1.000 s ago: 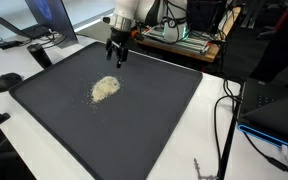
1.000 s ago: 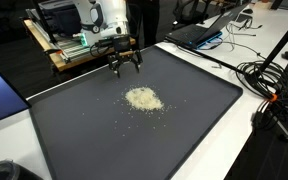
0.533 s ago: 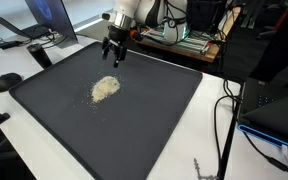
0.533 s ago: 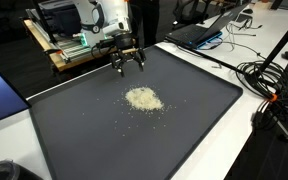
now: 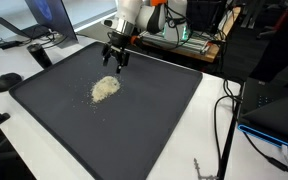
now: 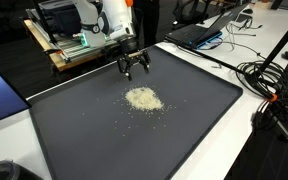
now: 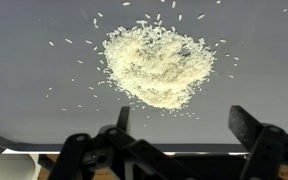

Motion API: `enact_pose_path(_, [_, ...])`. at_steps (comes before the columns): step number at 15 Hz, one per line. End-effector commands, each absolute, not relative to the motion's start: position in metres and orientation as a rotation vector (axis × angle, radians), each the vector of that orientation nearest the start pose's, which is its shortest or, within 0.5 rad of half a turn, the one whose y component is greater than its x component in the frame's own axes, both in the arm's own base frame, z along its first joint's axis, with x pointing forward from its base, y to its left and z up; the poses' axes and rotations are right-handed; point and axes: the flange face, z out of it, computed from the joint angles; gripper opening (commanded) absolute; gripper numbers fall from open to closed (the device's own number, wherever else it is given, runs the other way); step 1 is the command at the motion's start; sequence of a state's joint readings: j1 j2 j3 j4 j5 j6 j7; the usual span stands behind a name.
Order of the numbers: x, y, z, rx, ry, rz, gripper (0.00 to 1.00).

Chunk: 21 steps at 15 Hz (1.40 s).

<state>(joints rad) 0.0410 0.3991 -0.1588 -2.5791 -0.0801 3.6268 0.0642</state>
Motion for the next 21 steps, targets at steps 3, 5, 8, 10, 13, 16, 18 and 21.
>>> enact_pose_path(3, [0.486,-0.055,0.185,-3.036,0.057,-1.04,1.0])
enact_pose_path(5, [0.485,-0.06,0.194,-3.045,0.062,-1.034,1.0])
enact_pose_path(8, [0.488,-0.066,0.209,-3.051,0.059,-1.015,1.0])
enact_pose_path(10, [0.493,-0.07,0.221,-3.058,0.053,-0.99,1.0])
enact_pose_path(13, [0.503,-0.071,0.241,-3.071,0.02,-0.915,1.0])
enact_pose_path(16, [0.515,-0.065,0.255,-3.091,-0.049,-0.812,1.0])
enact_pose_path(18, [0.525,-0.06,0.258,-3.096,-0.076,-0.73,1.0])
enact_pose_path(21, [0.541,-0.055,0.257,-3.085,-0.121,-0.595,1.0])
